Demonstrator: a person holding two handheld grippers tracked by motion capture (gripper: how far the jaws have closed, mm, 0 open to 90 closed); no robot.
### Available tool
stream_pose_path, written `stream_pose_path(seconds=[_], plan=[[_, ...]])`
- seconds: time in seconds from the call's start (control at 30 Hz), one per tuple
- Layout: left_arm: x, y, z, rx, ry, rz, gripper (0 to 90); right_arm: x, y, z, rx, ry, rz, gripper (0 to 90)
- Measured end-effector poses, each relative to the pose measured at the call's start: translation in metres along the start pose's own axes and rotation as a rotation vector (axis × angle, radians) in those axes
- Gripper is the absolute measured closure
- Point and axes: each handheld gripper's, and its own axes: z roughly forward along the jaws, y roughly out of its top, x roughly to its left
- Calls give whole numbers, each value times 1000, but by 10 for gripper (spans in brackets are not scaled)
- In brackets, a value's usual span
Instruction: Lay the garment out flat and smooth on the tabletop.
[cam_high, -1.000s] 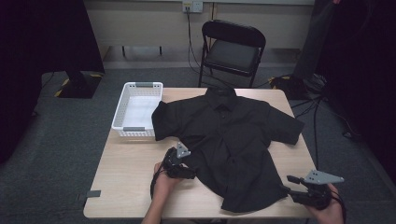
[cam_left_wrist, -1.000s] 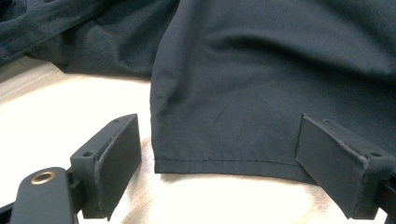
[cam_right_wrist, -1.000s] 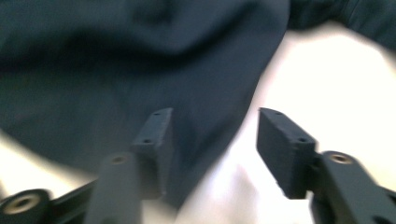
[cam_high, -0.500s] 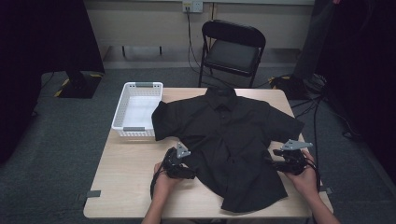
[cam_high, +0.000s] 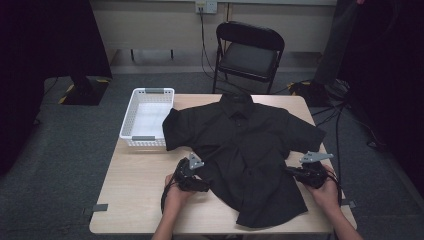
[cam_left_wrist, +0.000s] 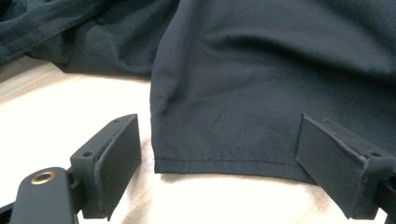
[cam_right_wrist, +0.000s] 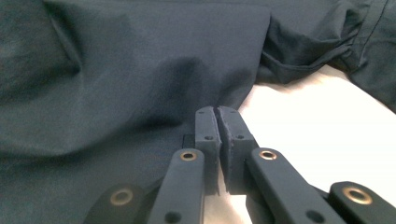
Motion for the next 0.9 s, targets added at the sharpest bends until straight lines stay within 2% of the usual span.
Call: stream_pose_path(seconds=[0.33, 0.57, 0.9], plan=[[0, 0, 0, 0, 0, 0, 138, 7, -11, -26, -23, 29, -26, 870], [0, 0, 0, 0, 0, 0, 138, 19, -29, -47, -32, 59, -50, 865], [0, 0, 0, 0, 0, 0, 138, 31, -53, -61, -23, 94, -35, 858]])
